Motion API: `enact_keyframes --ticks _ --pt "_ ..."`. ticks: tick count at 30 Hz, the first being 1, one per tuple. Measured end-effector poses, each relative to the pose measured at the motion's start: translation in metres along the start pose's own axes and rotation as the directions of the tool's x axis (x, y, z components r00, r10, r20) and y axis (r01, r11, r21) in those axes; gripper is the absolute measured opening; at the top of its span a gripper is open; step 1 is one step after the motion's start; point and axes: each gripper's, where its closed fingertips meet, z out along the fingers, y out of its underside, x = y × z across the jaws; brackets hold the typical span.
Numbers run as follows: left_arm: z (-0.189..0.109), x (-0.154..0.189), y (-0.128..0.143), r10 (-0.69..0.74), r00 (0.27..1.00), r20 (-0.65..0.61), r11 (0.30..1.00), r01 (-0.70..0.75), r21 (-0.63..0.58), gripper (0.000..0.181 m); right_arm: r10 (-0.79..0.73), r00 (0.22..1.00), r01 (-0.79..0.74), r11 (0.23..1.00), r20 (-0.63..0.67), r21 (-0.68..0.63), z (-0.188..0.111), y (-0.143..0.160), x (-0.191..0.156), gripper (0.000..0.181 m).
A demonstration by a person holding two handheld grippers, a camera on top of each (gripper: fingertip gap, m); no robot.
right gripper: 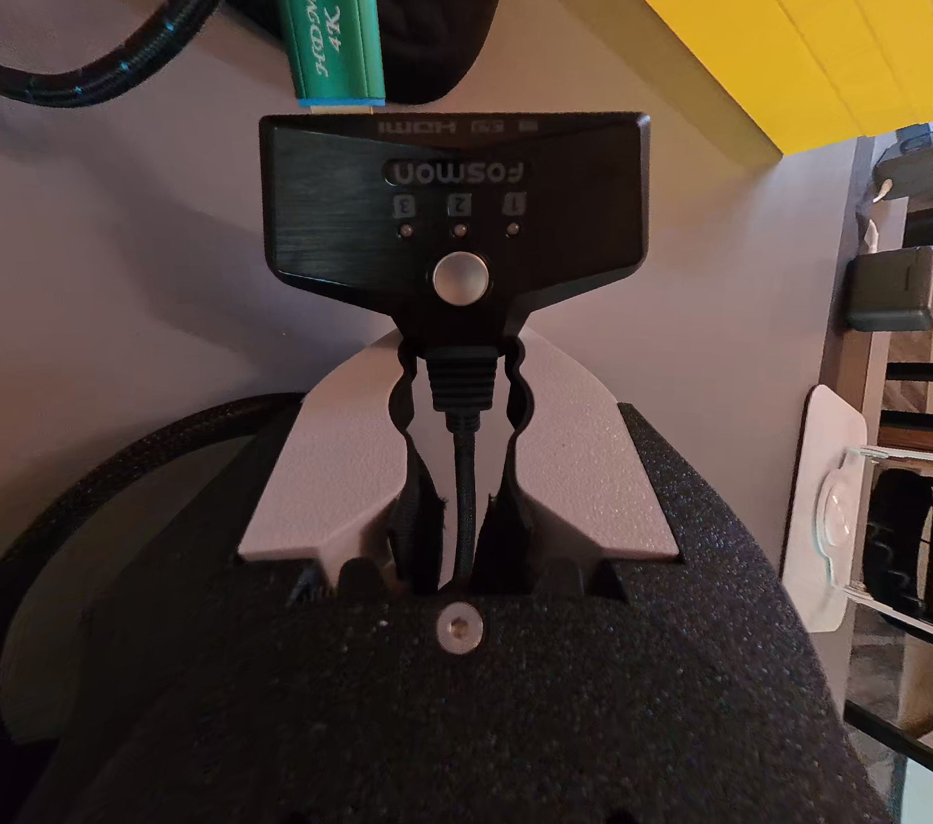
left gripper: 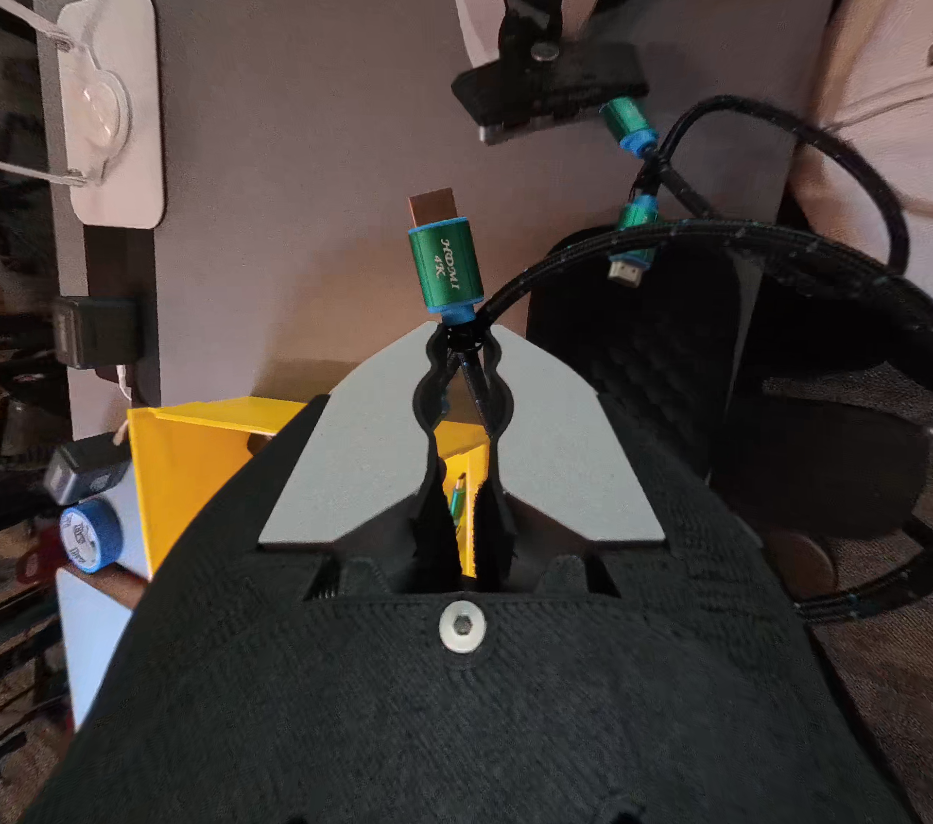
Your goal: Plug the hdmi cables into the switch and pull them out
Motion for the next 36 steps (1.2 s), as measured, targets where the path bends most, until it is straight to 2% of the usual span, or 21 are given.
enact_keyframes --ticks 2,4,6,9,15,20,24,31,35,36 --pt "0.011 0.017 -0.013 -0.038 0.994 -0.101 0.999 0.036 -0.021 0.013 0.020 1.000 -0.020 1.000 0.008 0.012 0.001 -0.002 -0.001 0.034" --pt "0.040 0.039 -0.012 -0.083 0.981 -0.176 0.992 0.065 -0.108 0.013 0.043 0.999 -0.043 0.999 0.018 0.028 0.001 -0.005 -0.002 0.034" --pt "0.068 0.047 -0.002 -0.084 0.985 -0.154 0.978 0.052 -0.202 0.014 0.056 0.998 -0.057 0.997 0.027 0.044 0.000 -0.006 -0.003 0.034" --pt "0.088 0.057 -0.003 -0.106 0.976 -0.191 0.976 0.066 -0.206 0.014 0.088 0.993 -0.095 0.992 0.079 0.078 0.002 -0.010 -0.011 0.034" --pt "0.086 0.060 -0.002 -0.100 0.972 -0.214 0.977 0.055 -0.206 0.014 0.270 0.931 -0.289 0.956 0.246 0.042 0.009 -0.009 -0.024 0.033" --pt "0.099 0.070 0.012 -0.049 0.969 -0.241 0.955 -0.025 -0.296 0.014 0.310 0.898 -0.344 0.937 0.314 0.059 0.014 -0.014 -0.029 0.033" --pt "0.098 0.071 0.013 -0.100 0.956 -0.276 0.952 0.012 -0.304 0.013 0.375 0.845 -0.425 0.904 0.380 0.052 0.016 -0.014 -0.034 0.033" --pt "0.100 0.071 0.020 -0.098 0.928 -0.360 0.898 -0.073 -0.433 0.013 0.453 0.769 -0.511 0.860 0.451 0.008 0.015 -0.015 -0.038 0.034" --pt "0.104 0.072 0.025 -0.120 0.930 -0.347 0.905 -0.041 -0.423 0.013 0.488 0.680 -0.638 0.761 0.548 0.114 -0.001 -0.030 -0.026 0.049" --pt "0.103 0.072 0.025 -0.123 0.932 -0.341 0.909 -0.032 -0.416 0.013 0.486 0.675 -0.640 0.760 0.555 0.113 -0.001 -0.031 -0.026 0.050"
